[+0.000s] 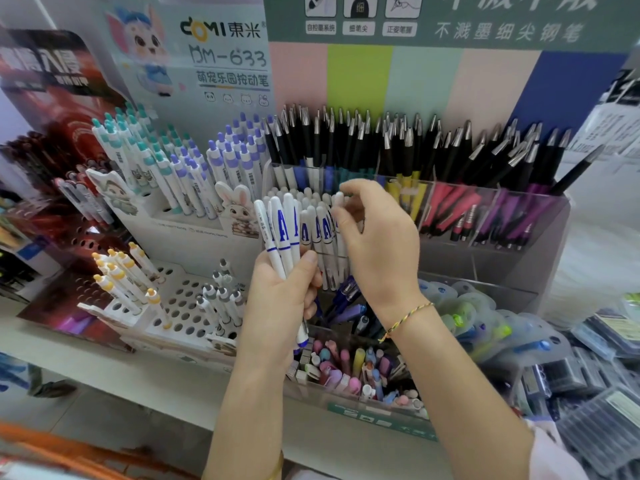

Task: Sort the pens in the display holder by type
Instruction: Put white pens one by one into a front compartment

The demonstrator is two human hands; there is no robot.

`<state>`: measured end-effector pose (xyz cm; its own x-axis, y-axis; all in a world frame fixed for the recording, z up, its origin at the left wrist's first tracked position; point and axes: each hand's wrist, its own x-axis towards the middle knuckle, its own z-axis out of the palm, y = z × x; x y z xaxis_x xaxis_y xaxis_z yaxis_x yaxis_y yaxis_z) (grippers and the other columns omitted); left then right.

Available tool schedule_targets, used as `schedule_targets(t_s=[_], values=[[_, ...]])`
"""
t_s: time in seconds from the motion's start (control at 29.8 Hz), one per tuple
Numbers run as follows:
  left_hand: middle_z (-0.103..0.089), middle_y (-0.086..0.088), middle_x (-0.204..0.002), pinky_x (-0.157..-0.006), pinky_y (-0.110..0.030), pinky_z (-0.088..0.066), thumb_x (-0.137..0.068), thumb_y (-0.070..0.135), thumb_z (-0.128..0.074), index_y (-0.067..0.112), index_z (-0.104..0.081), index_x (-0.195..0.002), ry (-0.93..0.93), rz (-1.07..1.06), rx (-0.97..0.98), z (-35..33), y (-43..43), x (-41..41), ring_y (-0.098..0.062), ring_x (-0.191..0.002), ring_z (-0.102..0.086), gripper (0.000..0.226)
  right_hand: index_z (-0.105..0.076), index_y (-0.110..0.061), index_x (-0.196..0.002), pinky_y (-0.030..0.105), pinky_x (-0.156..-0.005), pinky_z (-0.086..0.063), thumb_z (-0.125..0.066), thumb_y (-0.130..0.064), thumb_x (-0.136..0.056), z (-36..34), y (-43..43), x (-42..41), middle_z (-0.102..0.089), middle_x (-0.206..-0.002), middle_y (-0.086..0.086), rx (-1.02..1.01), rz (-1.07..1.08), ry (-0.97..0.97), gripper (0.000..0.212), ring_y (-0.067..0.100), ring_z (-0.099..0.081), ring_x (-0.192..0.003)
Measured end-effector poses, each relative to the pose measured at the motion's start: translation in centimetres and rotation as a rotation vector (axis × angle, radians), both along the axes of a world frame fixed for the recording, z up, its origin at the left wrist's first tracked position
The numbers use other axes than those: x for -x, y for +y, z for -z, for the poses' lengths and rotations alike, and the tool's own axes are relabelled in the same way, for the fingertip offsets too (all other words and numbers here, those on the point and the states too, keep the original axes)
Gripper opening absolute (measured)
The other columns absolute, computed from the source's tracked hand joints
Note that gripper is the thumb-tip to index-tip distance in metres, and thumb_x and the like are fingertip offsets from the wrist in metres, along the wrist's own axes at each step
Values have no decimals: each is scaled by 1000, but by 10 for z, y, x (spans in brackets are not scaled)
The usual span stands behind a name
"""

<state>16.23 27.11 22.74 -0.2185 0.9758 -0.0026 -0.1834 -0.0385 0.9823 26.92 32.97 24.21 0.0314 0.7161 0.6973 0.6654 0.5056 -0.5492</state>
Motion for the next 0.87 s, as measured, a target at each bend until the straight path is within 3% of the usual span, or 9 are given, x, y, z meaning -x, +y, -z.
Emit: schedule_targets(t_s=[0.07,0.2,0.37,0.47,0.54,0.67,0.77,0.87], values=[[-54,2,-62,-41,-20,-34,-96,12,-52,6,-51,-99,-12,12,-6,-2,-1,-1,-8,-46,-39,7,-60,-12,-95,34,-65,-51,-67,-17,-84,4,-2,1,-64,-84,-1,45,23,-55,13,18,-60,-78],[-59,1,-63,-44,-22,-39,-96,14,-52,13,-55,-95,-9,21,-3,-5,-4,-3,-9,-49,-45,3,-56,-11,-92,29,-64,-46,-70,-16,-82,6,-2,-2,-59,-86,0,130,44,-105,17,16,-55,-78],[-63,1,-65,-48,-21,-45,-95,15,-53,11,-59,-96,-6,51,0,-6,-4,-6,-10,-53,-51,7,-58,-13,-93,22,-65,-46,-60,-19,-90,-6,-8,-7,-55,-77,-8,140,-40,127,6,6,-52,-71],[-65,-2,-66,-47,-20,-46,-96,13,-52,7,-61,-100,-43,96,6,-7,-4,-9,-10,-53,-52,12,-62,-19,-92,13,-66,-46,-57,-25,-93,-17,-11,-9,-59,-78,-13,360,-244,247,8,-1,-55,-71],[-69,-3,-70,-50,-22,-50,-96,14,-51,9,-63,-102,-32,129,4,-8,-3,-10,-11,-56,-57,14,-64,-18,-92,16,-67,-48,-58,-25,-92,-19,-11,-10,-63,-81,-10,454,-325,266,9,0,-57,-71],[-74,-9,-92,-65,-26,-57,-96,16,-51,8,-64,-110,-32,74,27,-4,1,-9,-20,-82,-71,21,-62,-15,-89,19,-60,-48,-54,-18,-95,-25,-9,-14,-61,-76,-5,298,-235,455,10,6,-58,-67],[-72,-5,-92,-82,-36,-57,-97,14,-51,12,-67,-97,17,-8,49,0,3,-8,-23,-95,-69,16,-56,-18,-92,27,-65,-50,-47,-16,-98,-32,-3,-20,-57,-78,-4,102,-106,519,11,16,-58,-73],[-71,-1,-92,-72,-29,-57,-97,16,-51,18,-66,-95,23,-50,67,1,3,-7,-16,-88,-67,15,-57,-11,-97,24,-75,-46,-44,-16,-98,-33,0,-21,-55,-86,-4,-37,-29,447,14,17,-55,-83]])
